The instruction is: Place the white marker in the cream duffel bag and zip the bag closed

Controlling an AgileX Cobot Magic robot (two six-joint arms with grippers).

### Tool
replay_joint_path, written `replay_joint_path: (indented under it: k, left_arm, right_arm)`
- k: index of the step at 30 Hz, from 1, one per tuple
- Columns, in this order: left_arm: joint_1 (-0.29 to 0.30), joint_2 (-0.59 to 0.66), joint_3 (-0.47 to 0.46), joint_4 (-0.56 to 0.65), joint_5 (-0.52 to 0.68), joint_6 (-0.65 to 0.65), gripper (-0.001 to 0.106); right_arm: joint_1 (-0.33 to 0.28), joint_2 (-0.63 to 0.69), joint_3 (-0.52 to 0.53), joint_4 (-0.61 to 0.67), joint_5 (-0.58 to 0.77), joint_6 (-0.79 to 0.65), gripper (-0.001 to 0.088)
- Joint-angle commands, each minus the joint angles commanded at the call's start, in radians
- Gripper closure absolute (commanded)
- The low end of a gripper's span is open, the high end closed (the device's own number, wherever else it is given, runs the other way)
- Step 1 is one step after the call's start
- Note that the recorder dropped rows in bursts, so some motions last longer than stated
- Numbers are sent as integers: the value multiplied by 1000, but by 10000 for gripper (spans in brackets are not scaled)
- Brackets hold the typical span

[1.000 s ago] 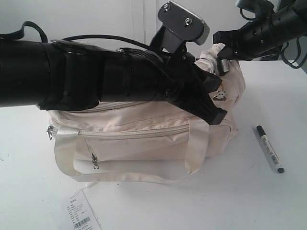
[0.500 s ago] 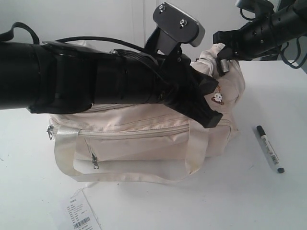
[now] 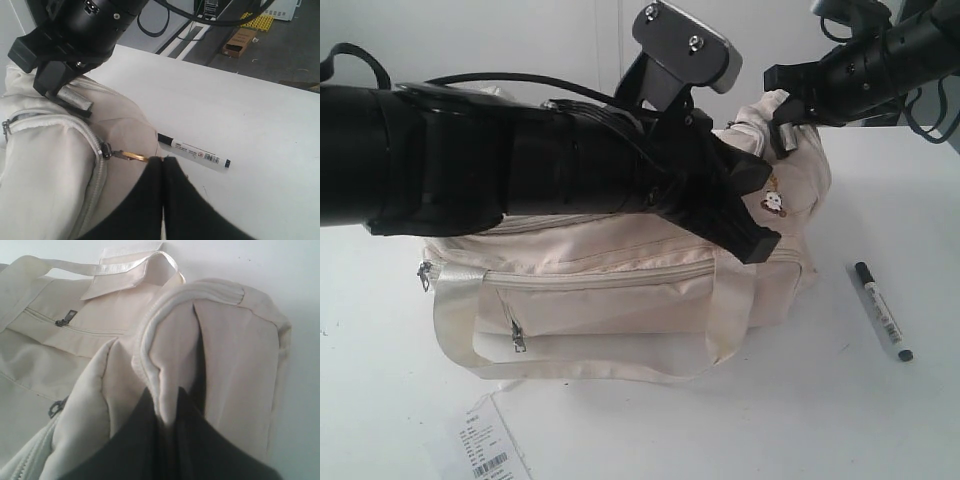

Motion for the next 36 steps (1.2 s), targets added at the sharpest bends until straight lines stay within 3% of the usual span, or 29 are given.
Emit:
replay_joint_path:
  k: [36]
  left_arm:
    - [0,-70,112,0,-52,4,1053]
  right_arm:
    - [0,0,0,0,0,0,868]
